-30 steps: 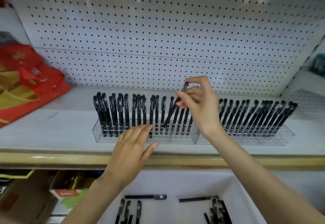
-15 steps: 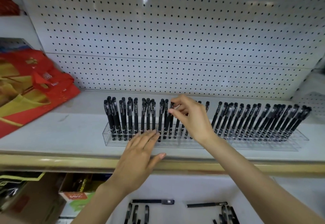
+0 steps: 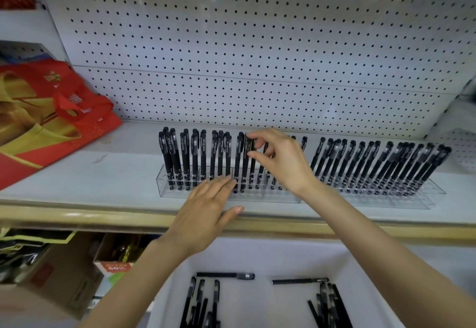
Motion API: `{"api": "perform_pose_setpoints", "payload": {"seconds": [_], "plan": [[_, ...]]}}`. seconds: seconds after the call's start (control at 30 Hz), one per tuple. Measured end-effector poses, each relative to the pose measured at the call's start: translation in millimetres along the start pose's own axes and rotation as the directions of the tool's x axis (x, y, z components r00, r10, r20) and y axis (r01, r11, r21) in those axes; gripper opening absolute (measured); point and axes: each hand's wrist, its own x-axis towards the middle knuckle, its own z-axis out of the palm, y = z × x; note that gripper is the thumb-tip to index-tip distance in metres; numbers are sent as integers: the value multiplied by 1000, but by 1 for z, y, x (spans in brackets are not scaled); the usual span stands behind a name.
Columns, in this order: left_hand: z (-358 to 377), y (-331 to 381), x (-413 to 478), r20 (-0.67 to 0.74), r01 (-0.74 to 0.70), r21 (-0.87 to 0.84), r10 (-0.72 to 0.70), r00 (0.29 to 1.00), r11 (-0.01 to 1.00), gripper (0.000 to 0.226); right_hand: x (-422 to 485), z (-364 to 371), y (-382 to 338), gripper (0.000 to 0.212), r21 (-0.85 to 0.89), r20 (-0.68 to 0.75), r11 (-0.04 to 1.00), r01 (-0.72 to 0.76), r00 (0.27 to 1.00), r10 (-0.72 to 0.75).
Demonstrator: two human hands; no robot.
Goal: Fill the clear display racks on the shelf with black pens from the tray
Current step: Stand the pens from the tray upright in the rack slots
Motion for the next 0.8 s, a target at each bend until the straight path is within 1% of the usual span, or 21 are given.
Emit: {"api": "perform_pose_setpoints", "payload": {"seconds": [0.07, 0.13, 0.23, 0.33, 0.4, 0.47, 0.5, 0.6, 0.63, 0.7, 0.77, 0.8], "plan": [[-2, 1, -3, 2, -19, 19, 19, 1000, 1000, 75, -5, -4, -3, 41, 1, -6, 1000, -9, 1000, 9], [-1, 2, -12, -22, -36, 32, 37, 999, 999, 74, -15, -7, -7, 41, 24, -17, 999, -23, 1000, 23], [3, 3, -37, -33, -22, -37, 20, 999, 999, 74, -42, -4, -14, 36, 97, 16, 994, -48, 999, 46], [10, 4, -72, -17, 28, -104, -30, 999, 994, 79, -83, 14, -20, 29, 165, 111, 981, -106, 990, 89], [21, 1, -99, 2, 91, -128, -91, 996, 988, 81, -114, 34, -24, 23, 253, 217, 938, -238, 959, 184], [32, -3, -130, 35, 172, -145, -169, 985, 974, 86, -145, 60, -29, 19, 326, 370, 847, -420, 881, 295], [36, -3, -145, 50, 217, -167, -211, 976, 962, 86, -160, 73, -31, 19, 325, 450, 804, -499, 829, 332], [41, 3, -181, 40, 327, -236, -327, 944, 915, 72, -198, 110, -37, 29, 182, 660, 719, -671, 626, 416], [41, 6, -189, 37, 365, -262, -369, 929, 893, 71, -206, 119, -38, 33, 143, 698, 681, -718, 561, 445], [45, 9, -201, 62, 439, -344, -447, 893, 830, 72, -219, 133, -42, 40, 128, 741, 564, -816, 457, 493], [52, 11, -210, 105, 492, -439, -501, 859, 752, 74, -228, 143, -46, 43, 152, 754, 451, -879, 399, 522], [56, 12, -213, 132, 513, -485, -520, 844, 708, 74, -234, 148, -49, 45, 156, 754, 423, -893, 384, 532]]}}
